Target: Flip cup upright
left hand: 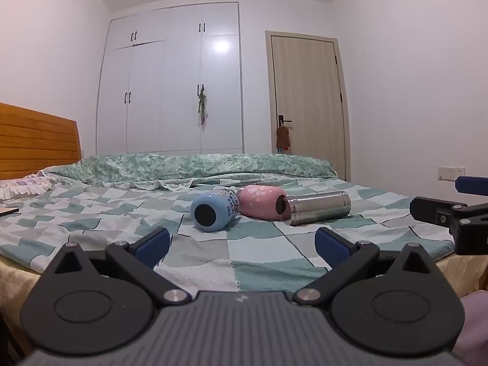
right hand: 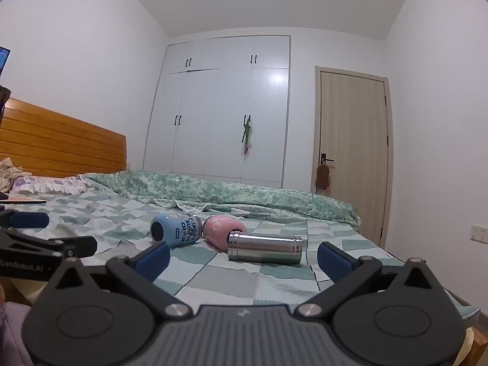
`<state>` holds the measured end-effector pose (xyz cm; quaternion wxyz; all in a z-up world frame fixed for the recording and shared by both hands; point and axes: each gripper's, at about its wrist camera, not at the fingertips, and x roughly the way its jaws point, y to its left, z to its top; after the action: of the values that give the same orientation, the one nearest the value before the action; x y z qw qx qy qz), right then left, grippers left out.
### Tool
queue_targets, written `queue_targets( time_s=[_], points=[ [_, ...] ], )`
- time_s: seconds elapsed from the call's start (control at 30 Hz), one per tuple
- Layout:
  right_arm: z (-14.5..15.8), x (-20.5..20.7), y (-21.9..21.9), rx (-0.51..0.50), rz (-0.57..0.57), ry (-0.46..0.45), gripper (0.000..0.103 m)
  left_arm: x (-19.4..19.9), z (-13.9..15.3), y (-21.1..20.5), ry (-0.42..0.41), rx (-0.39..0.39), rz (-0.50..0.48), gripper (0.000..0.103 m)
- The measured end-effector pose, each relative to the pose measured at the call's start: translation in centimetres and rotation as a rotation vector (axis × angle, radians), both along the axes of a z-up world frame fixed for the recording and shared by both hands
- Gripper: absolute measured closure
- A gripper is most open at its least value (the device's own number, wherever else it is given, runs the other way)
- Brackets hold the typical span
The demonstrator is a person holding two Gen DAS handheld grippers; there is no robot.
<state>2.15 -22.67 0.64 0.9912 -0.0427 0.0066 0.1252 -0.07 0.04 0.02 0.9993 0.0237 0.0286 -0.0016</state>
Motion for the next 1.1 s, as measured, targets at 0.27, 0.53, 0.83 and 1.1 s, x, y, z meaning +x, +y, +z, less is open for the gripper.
queue_targets(
  time_s=[0.27,0.53,0.83,1.1],
  points=[
    [0.05,0.01,-0.01,0.005,0.0,0.002,0.0,-0.3,-0.2,0.18,0.013,-0.007,-0.008,0.0],
    [0.07,0.01,0.03,0.001,0.0,0.003,0.0,-0.41,-0.1,0.47,0.004,-0.021,-0.007,0.0],
    [0.05,0.02,0.08,0.0,0.0,0.004,0.0,-0.22,-0.11,0.39,0.001,-0.027,-0.004,0.0],
    [0.05,0.0,0.1,0.0,0.0,0.005,0.0,-0.25,-0.13,0.4,0.0,-0.029,-0.005,0.0]
  ],
)
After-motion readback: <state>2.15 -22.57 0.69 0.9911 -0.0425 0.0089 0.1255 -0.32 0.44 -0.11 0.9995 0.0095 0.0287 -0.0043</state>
